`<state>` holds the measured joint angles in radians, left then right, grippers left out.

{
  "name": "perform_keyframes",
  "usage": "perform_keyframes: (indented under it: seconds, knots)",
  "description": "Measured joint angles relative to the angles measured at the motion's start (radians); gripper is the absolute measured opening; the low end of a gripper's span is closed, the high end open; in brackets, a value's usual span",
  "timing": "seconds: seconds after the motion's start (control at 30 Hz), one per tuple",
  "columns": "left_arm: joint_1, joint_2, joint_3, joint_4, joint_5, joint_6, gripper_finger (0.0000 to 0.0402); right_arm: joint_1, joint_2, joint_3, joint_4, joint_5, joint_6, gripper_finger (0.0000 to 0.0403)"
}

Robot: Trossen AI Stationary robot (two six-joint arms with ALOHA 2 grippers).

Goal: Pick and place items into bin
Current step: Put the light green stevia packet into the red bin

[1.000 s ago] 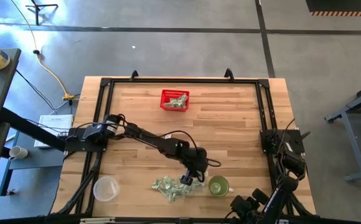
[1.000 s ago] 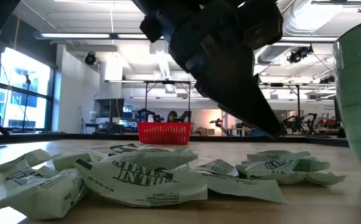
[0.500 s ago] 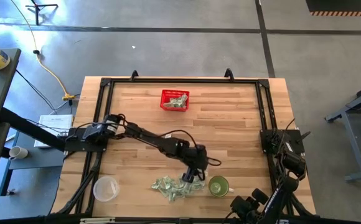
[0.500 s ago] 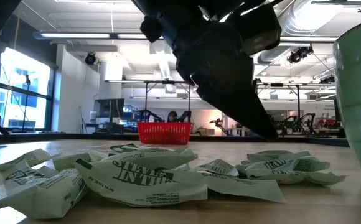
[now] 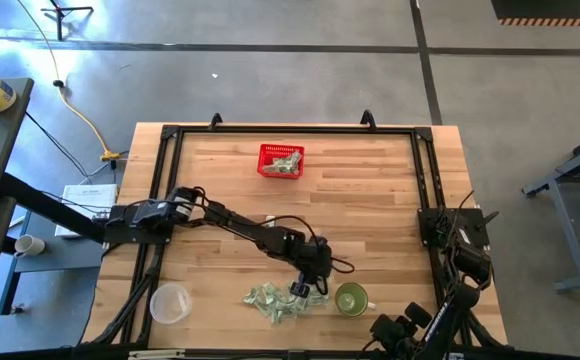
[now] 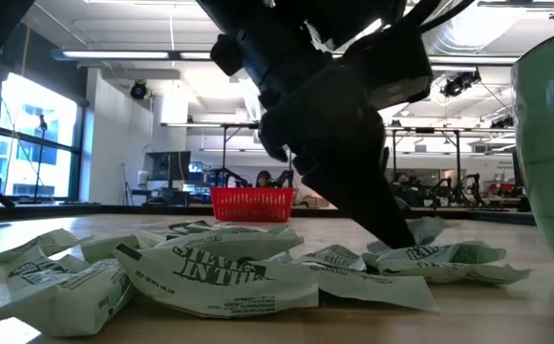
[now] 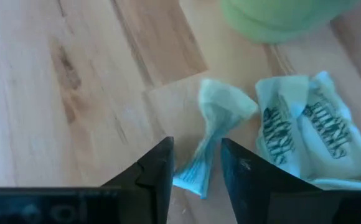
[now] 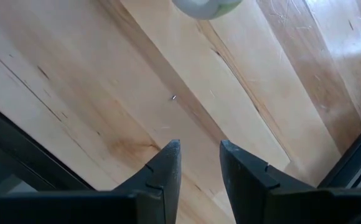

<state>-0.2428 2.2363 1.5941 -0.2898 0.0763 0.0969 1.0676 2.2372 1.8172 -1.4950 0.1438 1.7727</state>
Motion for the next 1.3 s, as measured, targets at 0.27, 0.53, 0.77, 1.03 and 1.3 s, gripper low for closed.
perform_keyframes:
  seconds: [0.27,0.53,0.77,1.03,1.3]
  knots:
    - [0.001,0.005,0.000,0.001,-0.008,0.001,0.0083,0.000,0.000,0.000,0.000,-0.001,0.000,0.0103]
    - [0.000,-0.016,-0.004,-0.028,-0.006,-0.057,0.0036,0.000,0.000,0.000,0.000,-0.001,0.000,0.0103]
    - [0.000,-0.155,-0.002,-0.190,-0.009,-0.105,0.0022,0.000,0.000,0.000,-0.013,0.037,-0.023,0.0103]
    - [0.057,-0.321,-0.002,-0.501,-0.187,-0.285,0.0029,0.006,0.000,0.000,-0.042,0.052,-0.025,0.0103]
    - [0.411,-0.446,-0.001,-0.574,-0.218,-0.302,0.0027,0.030,0.000,-0.050,-0.044,-0.019,0.026,0.0103]
